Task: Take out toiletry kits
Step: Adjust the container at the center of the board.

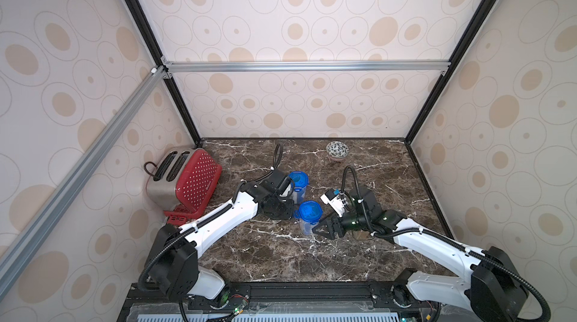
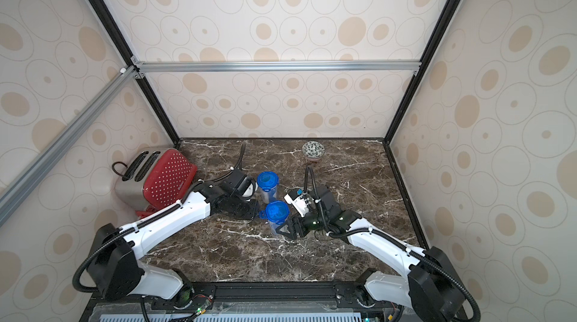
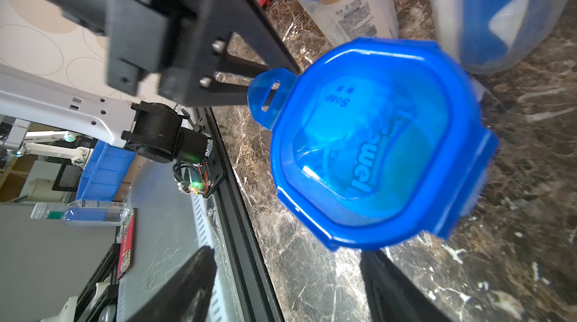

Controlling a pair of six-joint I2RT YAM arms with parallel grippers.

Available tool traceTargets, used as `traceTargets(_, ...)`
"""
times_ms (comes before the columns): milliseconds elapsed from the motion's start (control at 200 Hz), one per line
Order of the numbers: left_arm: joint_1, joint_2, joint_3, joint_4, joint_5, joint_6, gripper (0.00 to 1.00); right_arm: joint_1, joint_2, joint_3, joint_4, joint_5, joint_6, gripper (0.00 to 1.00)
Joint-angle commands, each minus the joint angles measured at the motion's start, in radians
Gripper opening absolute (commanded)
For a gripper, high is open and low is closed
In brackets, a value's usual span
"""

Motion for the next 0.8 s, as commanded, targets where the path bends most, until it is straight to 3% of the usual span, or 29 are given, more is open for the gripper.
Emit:
traceTargets(0, 0.004, -0.071, 0.033, -0.112, -0.038, 0.029, 0.38, 0.009, -0.018, -0.013, -0.001, 0.017, -0.011, 0.78)
traceTargets(270, 0.004, -0.112, 0.078, -0.013, 0.15, 0.026, 0.34, 0.012, -0.006, -0.021, 0.067, -0.092, 0.025, 0.76)
traceTargets(616, 0.004, 0.0, 0.156, 0.03, 0.165, 0.027, 0.32, 0.024, 0.012, -0.018, 0.103, -0.117, 0.041, 0.75)
traceTargets(791, 0.004, 0.024, 0.15, 0.1, 0.232, 0.015, 0.32, 0.032, 0.043, -0.019, 0.128, -0.136, 0.046, 0.75)
